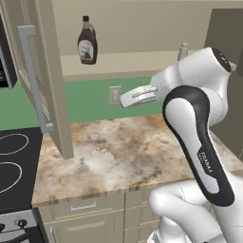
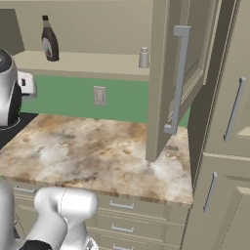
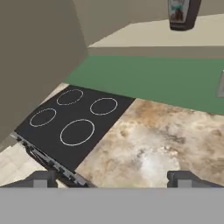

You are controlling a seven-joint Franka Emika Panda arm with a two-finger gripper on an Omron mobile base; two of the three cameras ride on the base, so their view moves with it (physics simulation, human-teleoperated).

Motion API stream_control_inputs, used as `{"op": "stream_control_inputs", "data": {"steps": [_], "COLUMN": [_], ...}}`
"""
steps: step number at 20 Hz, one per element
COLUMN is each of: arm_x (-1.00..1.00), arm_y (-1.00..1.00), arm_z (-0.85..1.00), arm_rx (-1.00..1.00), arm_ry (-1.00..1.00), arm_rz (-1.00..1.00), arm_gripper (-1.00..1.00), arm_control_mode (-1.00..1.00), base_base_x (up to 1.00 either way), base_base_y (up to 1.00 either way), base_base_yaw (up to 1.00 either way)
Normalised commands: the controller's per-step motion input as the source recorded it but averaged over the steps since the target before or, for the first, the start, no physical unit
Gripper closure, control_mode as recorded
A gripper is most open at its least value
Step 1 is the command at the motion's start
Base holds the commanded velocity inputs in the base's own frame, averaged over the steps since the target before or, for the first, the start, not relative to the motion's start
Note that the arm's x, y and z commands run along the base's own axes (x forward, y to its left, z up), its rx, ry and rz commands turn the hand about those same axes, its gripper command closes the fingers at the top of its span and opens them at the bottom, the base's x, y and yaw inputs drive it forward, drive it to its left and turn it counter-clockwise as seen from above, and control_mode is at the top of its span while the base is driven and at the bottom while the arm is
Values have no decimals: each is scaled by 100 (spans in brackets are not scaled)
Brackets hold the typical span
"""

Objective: Move the syrup bottle and shaker from the cabinet to the dining counter.

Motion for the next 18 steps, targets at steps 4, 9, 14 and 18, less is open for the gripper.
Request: {"op": "stream_control_inputs", "data": {"steps": [4, 9, 14, 18], "arm_x": [39, 45, 37, 41], "arm_y": [-10, -24, -18, -1], "arm_z": [34, 45, 38, 12], "arm_rx": [1, 2, 1, 0], "arm_ry": [-24, -3, 0, 0], "arm_rz": [9, 3, 0, 0], "arm_gripper": [-100, -100, -100, -100], "arm_control_mode": [-100, -100, -100, -100], "base_base_x": [0, 0, 0, 0], "base_base_y": [0, 0, 0, 0], "base_base_yaw": [0, 0, 0, 0]}}
